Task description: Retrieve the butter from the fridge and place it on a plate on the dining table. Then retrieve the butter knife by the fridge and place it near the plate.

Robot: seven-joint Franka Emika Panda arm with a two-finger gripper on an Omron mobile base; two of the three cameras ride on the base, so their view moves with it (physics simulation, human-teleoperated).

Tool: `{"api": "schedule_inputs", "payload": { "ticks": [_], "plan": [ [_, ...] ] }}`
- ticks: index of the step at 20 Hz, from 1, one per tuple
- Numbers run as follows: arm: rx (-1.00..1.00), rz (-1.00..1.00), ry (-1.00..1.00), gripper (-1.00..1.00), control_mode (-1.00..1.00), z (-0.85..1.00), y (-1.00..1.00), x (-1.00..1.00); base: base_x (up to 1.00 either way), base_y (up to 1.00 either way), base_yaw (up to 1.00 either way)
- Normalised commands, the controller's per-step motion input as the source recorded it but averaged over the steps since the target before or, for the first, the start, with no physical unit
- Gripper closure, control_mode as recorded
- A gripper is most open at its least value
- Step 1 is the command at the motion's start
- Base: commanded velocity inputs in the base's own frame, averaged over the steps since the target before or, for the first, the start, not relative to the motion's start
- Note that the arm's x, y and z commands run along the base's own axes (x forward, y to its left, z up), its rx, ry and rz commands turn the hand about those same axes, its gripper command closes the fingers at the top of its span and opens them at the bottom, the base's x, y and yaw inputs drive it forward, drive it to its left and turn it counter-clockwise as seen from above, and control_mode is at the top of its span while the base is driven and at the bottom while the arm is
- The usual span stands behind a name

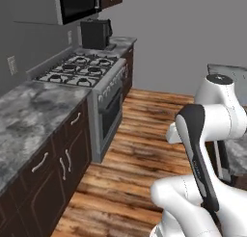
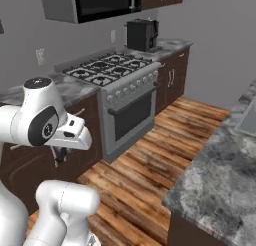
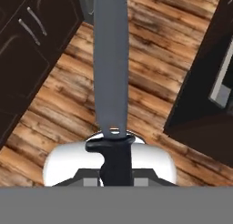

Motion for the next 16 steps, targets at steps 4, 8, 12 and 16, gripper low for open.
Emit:
{"api": "schedule_inputs", "payload": {
  "ticks": [4, 8, 12, 16],
  "plan": [
    [0.0, 0.0, 0.0, 1.0, 1.0, 0.0, 0.0, 0.0, 0.21, 0.72, -0.47],
    [0.0, 0.0, 0.0, 1.0, 1.0, 0.0, 0.0, 0.0, 0.61, 0.71, -0.47],
    [0.0, 0.0, 0.0, 1.0, 1.0, 0.0, 0.0, 0.0, 0.93, 0.4, -0.52],
    [0.0, 0.0, 0.0, 1.0, 1.0, 0.0, 0.0, 0.0, 1.0, 0.61, -0.48]
  ]
}}
